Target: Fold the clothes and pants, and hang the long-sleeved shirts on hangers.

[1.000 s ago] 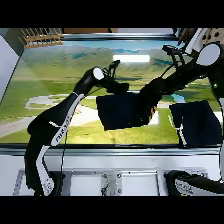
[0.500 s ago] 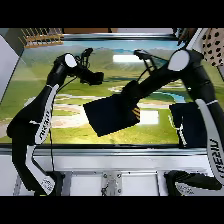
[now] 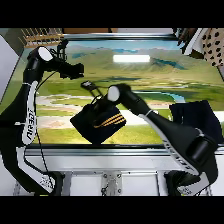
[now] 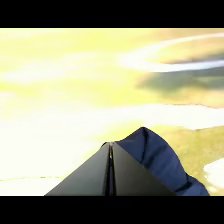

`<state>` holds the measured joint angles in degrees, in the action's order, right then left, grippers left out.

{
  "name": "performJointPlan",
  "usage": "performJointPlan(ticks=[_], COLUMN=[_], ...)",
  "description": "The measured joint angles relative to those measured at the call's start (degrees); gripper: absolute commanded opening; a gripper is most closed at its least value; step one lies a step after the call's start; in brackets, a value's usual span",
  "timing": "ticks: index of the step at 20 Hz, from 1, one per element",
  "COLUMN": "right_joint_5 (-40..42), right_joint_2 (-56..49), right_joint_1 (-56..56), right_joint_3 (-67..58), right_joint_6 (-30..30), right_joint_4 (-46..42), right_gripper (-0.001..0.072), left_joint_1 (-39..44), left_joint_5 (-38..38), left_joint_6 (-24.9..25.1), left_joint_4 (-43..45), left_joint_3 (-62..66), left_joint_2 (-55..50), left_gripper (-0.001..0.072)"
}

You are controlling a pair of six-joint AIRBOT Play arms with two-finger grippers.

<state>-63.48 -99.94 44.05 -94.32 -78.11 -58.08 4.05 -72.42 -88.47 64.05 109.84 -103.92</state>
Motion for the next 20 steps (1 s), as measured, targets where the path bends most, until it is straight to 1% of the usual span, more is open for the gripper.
performJointPlan(ticks=[2, 4, 6, 8, 11, 14, 17, 20], right_joint_5=[2.0, 1.3, -1.1, -3.6, -7.5, -9.9, -12.8, -15.4], right_joint_2=[-1.7, -1.5, 0.2, 2.0, 3.1, 1.0, -4.5, -10.5], right_joint_1=[2.9, 3.1, 0.3, -4.7, -15.1, -24.7, -30.3, -31.5], right_joint_3=[0.0, 0.0, 0.1, 0.2, 0.4, 1.6, 2.3, 2.5], right_joint_6=[2.7, 5.5, 8.0, 9.2, 10.1, 10.6, 11.5, 13.7], right_joint_4=[0.7, 0.9, 1.0, 0.8, 0.7, 3.0, 7.6, 13.4], right_gripper=[0.0701, 0.0701, 0.0701, 0.0702, 0.0713, 0.0714, 0.0713, 0.0713], left_joint_1=[-1.1, -1.9, -2.3, -2.5, -2.6, -2.7, -2.7, -2.7], left_joint_5=[-0.3, -0.5, -0.6, 0.7, 3.9, 6.6, 9.2, 11.4], left_joint_6=[0.0, 0.2, 0.5, 0.7, 0.9, 0.9, 1.0, 1.0], left_joint_4=[-0.1, 0.4, 1.5, 2.4, 3.0, 3.1, 3.3, 3.3], left_joint_3=[0.0, 0.0, -0.4, -3.0, -11.6, -22.7, -32.0, -38.6], left_joint_2=[0.7, 1.8, 3.7, 6.7, 12.7, 19.3, 24.9, 29.1], left_gripper=[0.0004, 0.0004, 0.0004, 0.0004, 0.0004, 0.0005, 0.0004, 0.0005])
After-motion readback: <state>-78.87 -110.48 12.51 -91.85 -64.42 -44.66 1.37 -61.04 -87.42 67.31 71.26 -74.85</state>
